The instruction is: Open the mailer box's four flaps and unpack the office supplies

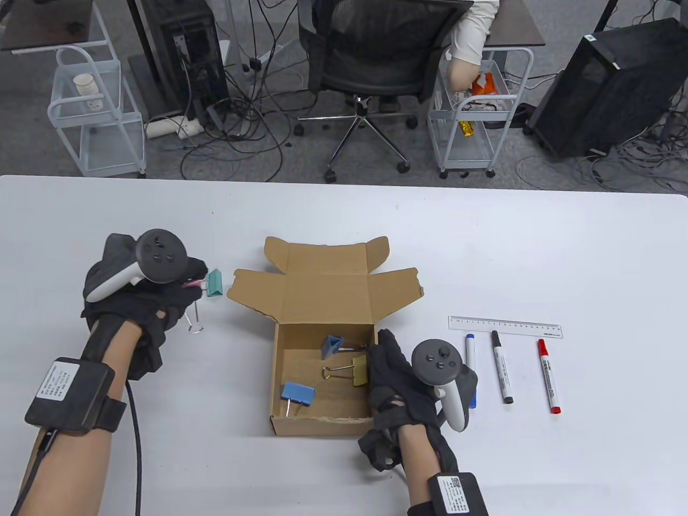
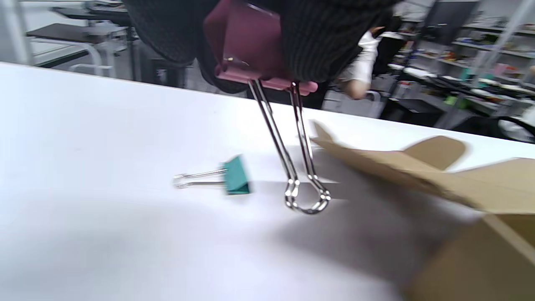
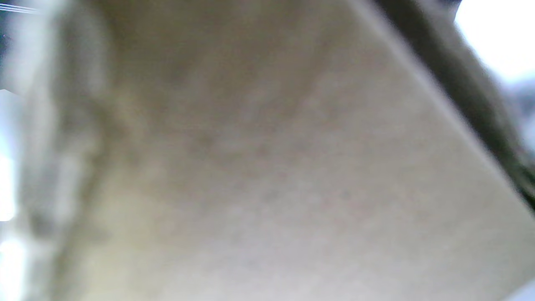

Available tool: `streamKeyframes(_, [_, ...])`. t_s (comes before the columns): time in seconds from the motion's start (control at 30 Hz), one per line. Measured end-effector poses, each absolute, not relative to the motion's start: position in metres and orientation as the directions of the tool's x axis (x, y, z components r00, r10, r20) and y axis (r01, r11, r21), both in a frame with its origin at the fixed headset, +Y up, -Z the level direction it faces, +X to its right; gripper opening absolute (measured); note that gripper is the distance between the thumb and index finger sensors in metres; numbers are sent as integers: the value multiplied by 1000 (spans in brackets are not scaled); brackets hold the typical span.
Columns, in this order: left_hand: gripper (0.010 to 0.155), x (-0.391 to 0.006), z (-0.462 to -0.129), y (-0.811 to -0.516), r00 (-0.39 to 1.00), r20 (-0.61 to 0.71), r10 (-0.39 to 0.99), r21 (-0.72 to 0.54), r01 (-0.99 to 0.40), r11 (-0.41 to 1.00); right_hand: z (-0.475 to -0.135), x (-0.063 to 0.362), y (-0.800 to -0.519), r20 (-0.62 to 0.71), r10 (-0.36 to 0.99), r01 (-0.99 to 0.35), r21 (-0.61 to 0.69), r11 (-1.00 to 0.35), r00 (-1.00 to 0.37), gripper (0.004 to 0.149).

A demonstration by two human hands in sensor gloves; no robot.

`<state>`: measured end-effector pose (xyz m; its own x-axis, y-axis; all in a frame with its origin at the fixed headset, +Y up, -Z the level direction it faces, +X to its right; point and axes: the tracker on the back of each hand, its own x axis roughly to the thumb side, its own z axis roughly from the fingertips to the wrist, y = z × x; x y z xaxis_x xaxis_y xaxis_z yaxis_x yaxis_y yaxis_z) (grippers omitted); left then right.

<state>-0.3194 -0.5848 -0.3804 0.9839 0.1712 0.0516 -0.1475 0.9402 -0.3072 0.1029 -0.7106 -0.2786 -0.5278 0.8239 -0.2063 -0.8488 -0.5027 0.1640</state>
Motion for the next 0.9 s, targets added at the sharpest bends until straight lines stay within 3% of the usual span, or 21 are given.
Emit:
streamKeyframes(0.2, [52,-385,-408,-635,949,-154,275,-338,-312,888,-278,103,-711,-205,817,-842,157,-517,-540,64])
streamKeyframes(0.37, [53,-414,-423,-667,936,-245,253,-345,-328,880,-278,103,-710,-206,814,-840,157,-520,-543,64])
streamKeyframes(0.6, [52,-431,-442,-697,926,-296,233,-338,-330,882,-277,98,-705,-175,774,-793,147,-591,-609,63])
streamKeyframes(0.9, [48,-437,-448,-716,910,-317,267,-287,-360,887,-277,99,-707,-188,789,-811,153,-565,-585,63])
